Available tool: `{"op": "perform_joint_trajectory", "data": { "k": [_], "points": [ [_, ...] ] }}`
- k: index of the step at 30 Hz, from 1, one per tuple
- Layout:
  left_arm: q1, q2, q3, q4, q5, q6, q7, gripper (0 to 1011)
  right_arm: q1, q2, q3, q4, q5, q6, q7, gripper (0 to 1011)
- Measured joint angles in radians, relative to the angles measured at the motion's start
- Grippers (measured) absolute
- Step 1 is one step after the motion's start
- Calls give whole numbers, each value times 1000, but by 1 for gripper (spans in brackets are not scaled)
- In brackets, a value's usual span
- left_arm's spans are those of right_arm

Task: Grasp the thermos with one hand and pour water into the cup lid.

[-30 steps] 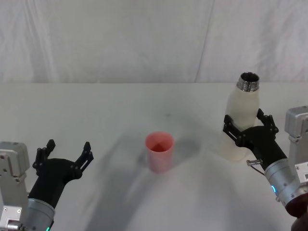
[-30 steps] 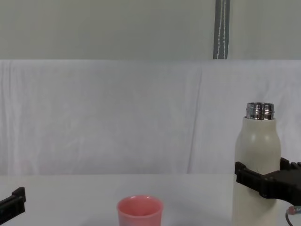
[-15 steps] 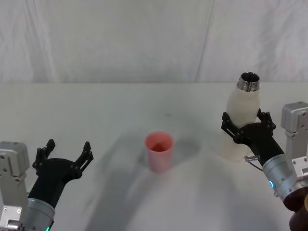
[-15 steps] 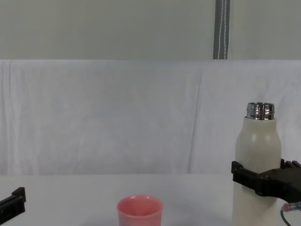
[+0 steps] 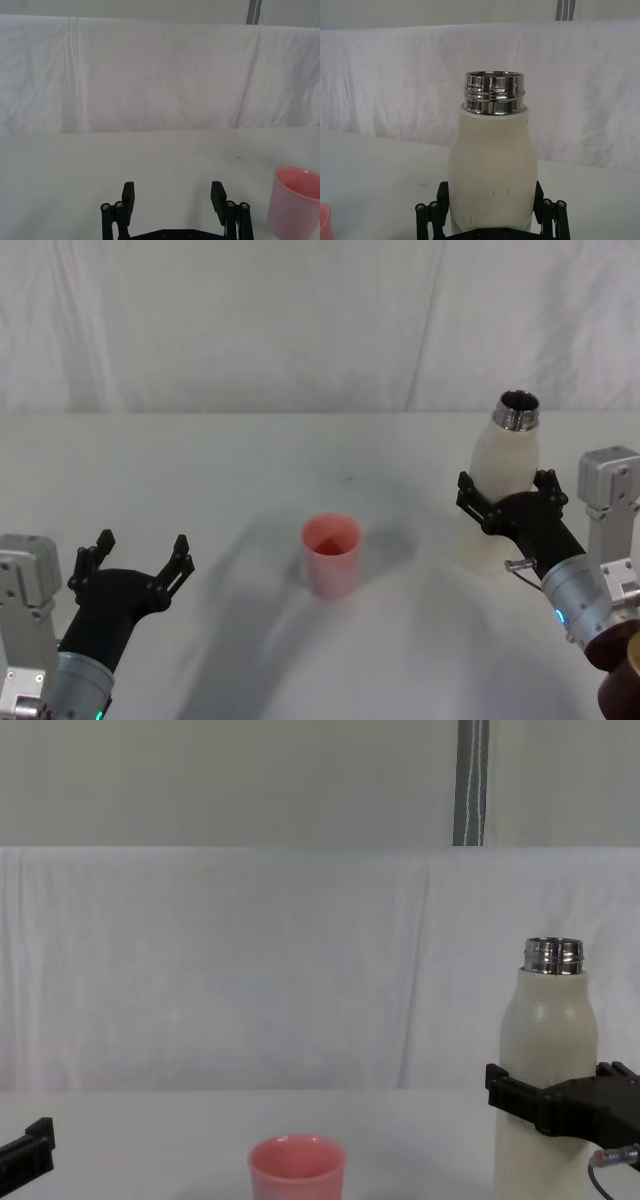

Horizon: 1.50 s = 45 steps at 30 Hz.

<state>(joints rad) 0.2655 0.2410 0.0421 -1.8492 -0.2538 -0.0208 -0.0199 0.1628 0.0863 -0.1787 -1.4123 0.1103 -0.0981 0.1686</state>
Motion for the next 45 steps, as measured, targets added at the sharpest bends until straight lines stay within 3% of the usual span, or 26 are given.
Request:
{"op": "perform_joint_trajectory", "data": {
  "k": [7, 10, 26, 45],
  "points": [
    [0, 0, 0, 0, 0, 0, 0, 1001, -2, 0, 0, -2, -1, 0, 0, 1001],
    [0, 0, 0, 0, 0, 0, 0, 1001, -3, 0, 0, -3, -1, 0, 0, 951],
    [0, 0, 0, 0, 0, 0, 0, 1001, -5, 0, 0, -6, -1, 1, -1, 951],
    [0, 0, 0, 0, 0, 0, 0, 1001, -13, 44, 13, -92, -6, 12, 7, 951]
  ]
}}
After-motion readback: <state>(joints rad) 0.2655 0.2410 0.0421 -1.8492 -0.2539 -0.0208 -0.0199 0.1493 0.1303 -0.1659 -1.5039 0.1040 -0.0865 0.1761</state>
